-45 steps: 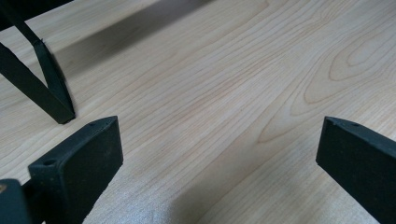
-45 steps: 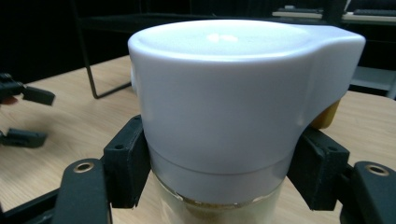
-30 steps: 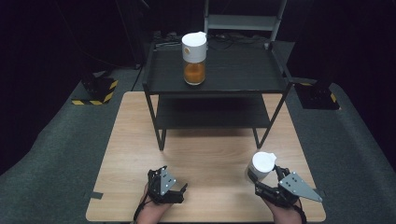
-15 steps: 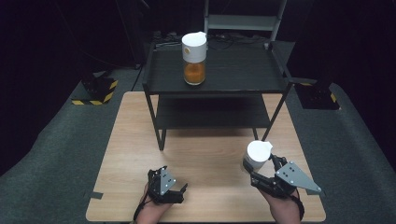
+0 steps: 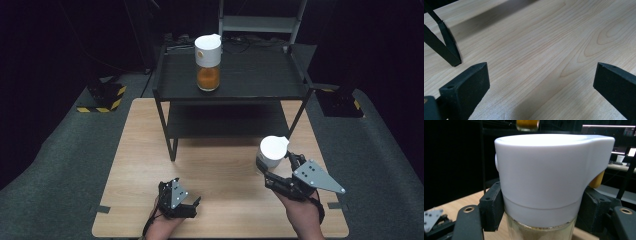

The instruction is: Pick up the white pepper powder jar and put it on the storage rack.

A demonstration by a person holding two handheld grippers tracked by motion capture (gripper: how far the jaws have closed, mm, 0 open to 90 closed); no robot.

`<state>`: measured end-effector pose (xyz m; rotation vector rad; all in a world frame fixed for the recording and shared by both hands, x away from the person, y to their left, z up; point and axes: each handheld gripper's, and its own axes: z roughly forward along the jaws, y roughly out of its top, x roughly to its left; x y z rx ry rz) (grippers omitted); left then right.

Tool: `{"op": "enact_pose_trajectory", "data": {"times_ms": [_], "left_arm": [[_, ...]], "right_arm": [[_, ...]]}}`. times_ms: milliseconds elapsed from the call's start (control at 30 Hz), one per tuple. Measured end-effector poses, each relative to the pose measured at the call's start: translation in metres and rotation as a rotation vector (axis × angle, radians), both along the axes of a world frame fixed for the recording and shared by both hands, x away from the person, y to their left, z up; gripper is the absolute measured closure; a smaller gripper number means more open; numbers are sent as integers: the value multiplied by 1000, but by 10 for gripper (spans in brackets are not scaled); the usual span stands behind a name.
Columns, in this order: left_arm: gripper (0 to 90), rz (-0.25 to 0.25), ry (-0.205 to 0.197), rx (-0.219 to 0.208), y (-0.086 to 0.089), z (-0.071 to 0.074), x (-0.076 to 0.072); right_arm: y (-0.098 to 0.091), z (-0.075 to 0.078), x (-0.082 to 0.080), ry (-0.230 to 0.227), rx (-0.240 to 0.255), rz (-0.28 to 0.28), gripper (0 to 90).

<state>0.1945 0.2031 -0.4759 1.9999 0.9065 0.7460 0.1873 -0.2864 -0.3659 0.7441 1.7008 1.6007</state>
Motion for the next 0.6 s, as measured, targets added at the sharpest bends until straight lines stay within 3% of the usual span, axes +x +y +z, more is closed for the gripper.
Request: {"op": "enact_pose_trajectory", "data": {"times_ms": [600], "left_arm": [[7, -4, 4, -9, 2, 0, 1]], "right_arm": [[10, 46, 18, -50, 13, -16, 301]]}}
